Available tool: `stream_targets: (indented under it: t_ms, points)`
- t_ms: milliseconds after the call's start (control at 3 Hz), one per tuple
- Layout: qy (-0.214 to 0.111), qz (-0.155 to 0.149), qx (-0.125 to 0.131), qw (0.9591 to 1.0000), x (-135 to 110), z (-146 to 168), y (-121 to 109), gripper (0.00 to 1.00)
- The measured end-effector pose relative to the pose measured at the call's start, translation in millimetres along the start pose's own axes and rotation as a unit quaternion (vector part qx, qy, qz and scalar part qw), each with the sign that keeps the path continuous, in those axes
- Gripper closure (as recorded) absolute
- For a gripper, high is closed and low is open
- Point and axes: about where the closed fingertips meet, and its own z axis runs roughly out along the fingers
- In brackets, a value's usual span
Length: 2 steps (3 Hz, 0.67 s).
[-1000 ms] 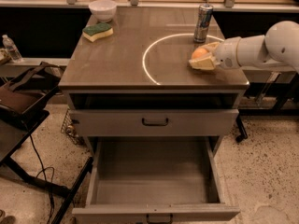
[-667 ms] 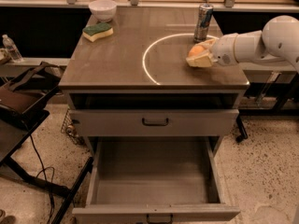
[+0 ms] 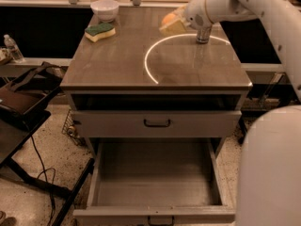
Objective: Move orange near sponge
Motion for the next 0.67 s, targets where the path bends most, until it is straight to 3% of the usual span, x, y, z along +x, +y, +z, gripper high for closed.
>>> stream_targets:
  t_ms: [333,667]
  points:
    - [0.006,0.036,0.014,0.9992,-26.0,60.5,-14.0,1.0]
    - [0.001,0.073,0.044,0.9964,-31.5,94.8,-31.2,1.0]
